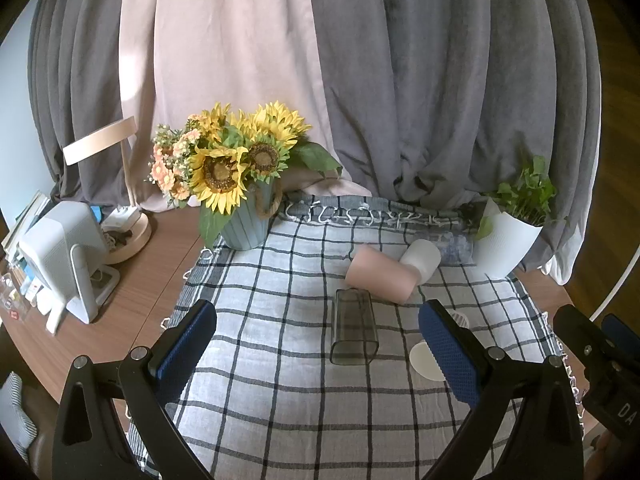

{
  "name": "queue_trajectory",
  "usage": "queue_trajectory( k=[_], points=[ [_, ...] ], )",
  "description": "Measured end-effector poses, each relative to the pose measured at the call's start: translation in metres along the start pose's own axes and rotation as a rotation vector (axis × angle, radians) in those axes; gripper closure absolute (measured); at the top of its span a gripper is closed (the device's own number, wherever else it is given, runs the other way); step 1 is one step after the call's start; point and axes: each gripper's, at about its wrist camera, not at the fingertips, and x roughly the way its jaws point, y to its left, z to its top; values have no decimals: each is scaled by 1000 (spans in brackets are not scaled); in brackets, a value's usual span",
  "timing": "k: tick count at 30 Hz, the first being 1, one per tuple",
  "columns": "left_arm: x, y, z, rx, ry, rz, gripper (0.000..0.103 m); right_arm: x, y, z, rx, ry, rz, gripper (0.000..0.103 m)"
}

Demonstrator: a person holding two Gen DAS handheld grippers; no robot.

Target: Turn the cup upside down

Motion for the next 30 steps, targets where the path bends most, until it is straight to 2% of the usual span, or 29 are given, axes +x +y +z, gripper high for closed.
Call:
queue_trajectory(
  k=[3, 4, 12, 16, 30],
  points=[
    [0, 1, 0, -12, -2, 12, 0, 1, 0, -1, -1, 1, 0, 4],
    [0, 1, 0, -38, -5, 43, 0, 1, 1, -1, -3, 1, 1, 4],
    [0, 0, 0, -42, -5, 51, 0, 0, 0, -4, -5, 2, 2, 4],
    [1, 1, -1, -67, -4, 80, 0, 1, 0, -3, -6, 3, 3, 4],
    [6, 3, -3, -77, 6, 91, 0, 3, 1, -3, -10, 13, 2, 4]
  ],
)
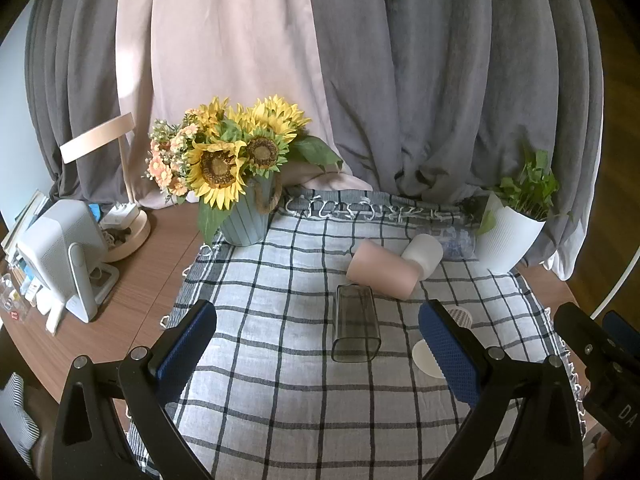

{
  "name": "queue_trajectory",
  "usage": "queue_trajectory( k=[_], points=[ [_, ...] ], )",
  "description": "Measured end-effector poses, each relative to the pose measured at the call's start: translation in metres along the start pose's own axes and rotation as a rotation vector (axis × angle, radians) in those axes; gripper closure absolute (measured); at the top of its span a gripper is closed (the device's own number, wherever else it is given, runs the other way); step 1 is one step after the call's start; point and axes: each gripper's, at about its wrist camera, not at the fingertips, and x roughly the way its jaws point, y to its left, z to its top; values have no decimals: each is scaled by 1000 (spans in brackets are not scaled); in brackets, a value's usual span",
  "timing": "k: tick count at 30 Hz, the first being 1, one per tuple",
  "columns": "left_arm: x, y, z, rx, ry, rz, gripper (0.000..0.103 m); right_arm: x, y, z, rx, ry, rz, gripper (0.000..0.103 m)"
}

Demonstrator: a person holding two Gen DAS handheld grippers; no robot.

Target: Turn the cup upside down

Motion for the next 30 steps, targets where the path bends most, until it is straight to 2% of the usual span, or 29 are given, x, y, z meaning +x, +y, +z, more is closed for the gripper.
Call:
queue_trajectory(
  k=[10, 12, 13, 16, 21, 30],
  points=[
    [10, -2, 0, 11, 27, 12, 0, 4, 1, -2, -2, 10, -3, 4],
    [16, -5, 2, 28, 38, 14, 0, 10, 1, -4, 1, 26, 0, 4],
    [20, -7, 3, 6, 38, 45, 0, 13, -1, -4, 6, 38, 3, 4],
    [35, -12, 8, 28, 50, 38, 0, 28, -7, -3, 38, 78, 1, 4],
    [66, -20, 15, 67, 74, 22, 0, 66, -22, -2, 122, 171, 24, 5],
    [142, -30, 21, 134, 204, 60, 0, 158, -34, -9, 278, 414, 67, 21]
  ],
)
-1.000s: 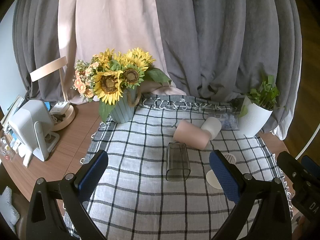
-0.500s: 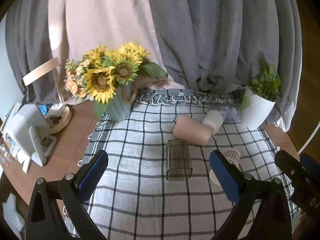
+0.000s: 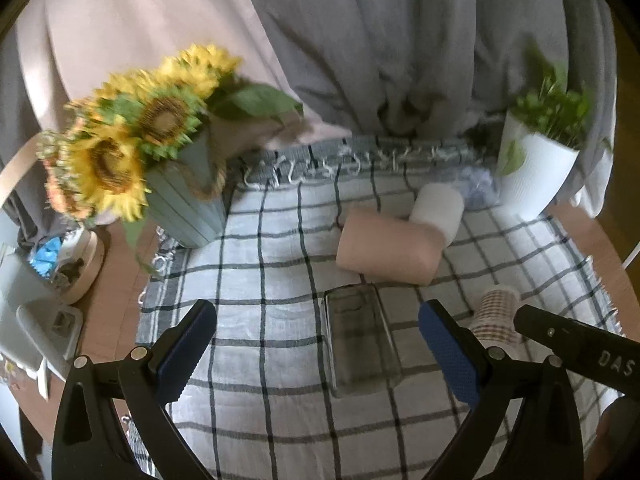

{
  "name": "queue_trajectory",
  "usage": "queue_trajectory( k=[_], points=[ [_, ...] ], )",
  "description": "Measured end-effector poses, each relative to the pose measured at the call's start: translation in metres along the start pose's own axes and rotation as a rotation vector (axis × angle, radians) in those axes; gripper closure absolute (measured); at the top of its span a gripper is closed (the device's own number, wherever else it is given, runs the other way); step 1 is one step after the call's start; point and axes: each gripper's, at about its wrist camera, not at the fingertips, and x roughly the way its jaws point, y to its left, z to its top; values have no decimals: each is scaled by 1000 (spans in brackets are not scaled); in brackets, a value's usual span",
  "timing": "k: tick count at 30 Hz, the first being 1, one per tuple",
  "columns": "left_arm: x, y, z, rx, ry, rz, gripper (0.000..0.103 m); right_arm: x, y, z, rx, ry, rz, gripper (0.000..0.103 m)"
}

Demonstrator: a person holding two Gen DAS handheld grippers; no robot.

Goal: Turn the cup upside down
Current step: 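Reach the right tool to the houndstooth paper cup and grasp it, then lift the cup with the right tool and carry it toward the left tool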

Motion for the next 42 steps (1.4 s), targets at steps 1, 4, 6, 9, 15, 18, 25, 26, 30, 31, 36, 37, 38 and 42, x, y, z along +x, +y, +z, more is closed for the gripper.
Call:
queue_trajectory(
  k=[1, 4, 6, 9, 15, 18, 25, 26, 30, 31, 36, 37, 38, 42],
  points=[
    [5, 0, 1, -3, 13, 3, 0, 10, -2, 2, 16, 26, 1, 24],
    [17, 1, 3, -7, 33, 7, 0, 35, -9, 7, 67, 92, -6, 26],
    [22, 2, 5, -10, 41, 11, 0, 48, -12, 9, 88, 125, -30, 26],
    [28, 4, 7, -17, 50, 21, 0, 62, -16, 11, 112, 157, -43, 27],
    [39, 7, 7, -36, 75, 45, 0, 80, -10, 12, 85, 185, -81, 34],
    [40, 8, 4, -53, 84, 57, 0, 87, -10, 11, 72, 198, -88, 38],
    [33, 13, -7, -113, 110, 88, 0, 82, 1, 10, -12, 185, -92, 39],
    [30, 14, -9, -120, 110, 93, 0, 78, 2, 9, -25, 177, -91, 39],
    [14, 18, -23, -160, 120, 107, 0, 55, 12, 5, -96, 157, -76, 39],
    [10, 19, -28, -176, 124, 112, 0, 51, 15, 3, -119, 160, -73, 39],
    [-5, 25, -64, -273, 170, 102, 0, 34, 27, -16, -244, 198, -58, 39],
    [-6, 25, -71, -289, 183, 100, 0, 32, 29, -22, -268, 210, -57, 39],
    [-6, 25, -79, -299, 199, 98, 0, 31, 32, -29, -294, 223, -53, 39],
    [-1, 23, -107, -336, 267, 109, 0, 34, 37, -53, -366, 274, -46, 39]
  ],
)
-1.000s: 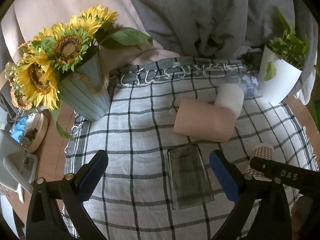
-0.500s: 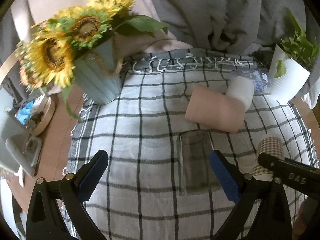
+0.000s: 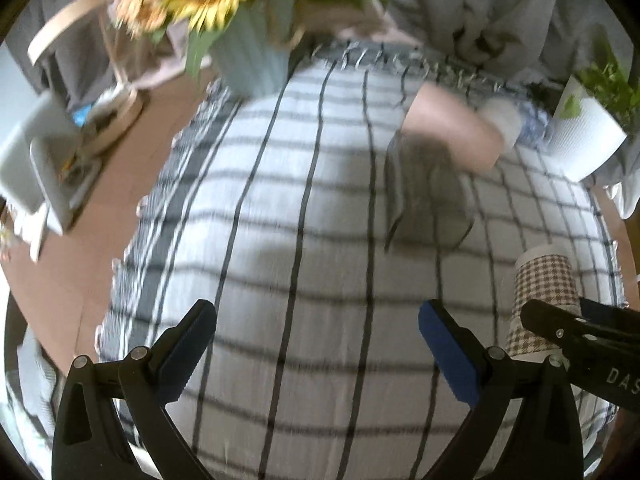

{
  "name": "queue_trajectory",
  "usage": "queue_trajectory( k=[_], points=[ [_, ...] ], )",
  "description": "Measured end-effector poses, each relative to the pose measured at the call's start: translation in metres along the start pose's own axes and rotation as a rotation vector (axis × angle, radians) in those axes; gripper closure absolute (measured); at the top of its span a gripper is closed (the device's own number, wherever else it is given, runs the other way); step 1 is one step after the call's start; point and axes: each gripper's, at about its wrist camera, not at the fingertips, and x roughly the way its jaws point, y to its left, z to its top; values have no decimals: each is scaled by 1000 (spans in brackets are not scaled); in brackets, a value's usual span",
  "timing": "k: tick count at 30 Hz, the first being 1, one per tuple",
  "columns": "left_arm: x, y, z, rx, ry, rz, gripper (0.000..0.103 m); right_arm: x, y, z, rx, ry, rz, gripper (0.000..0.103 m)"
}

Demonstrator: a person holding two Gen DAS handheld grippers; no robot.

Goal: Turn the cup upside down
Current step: 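Lift the cup with the right tool and carry it toward the left tool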

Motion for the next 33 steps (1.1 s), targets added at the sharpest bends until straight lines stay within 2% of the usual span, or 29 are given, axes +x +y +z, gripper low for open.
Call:
queue_trajectory(
  k=[8, 21, 25, 33],
  points=[
    [17, 7, -21, -69, 78, 18, 0, 17, 7, -19, -77, 57, -13, 39],
    [17, -3, -25, -78, 91, 27, 0, 28, 3, -24, -109, 74, -11, 37],
    [16, -4, -24, -77, 92, 30, 0, 30, 2, -25, -105, 86, -4, 32],
    [-3, -4, -16, -67, 53, 18, 0, 2, -2, -27, -34, -3, 21, 29]
  ],
)
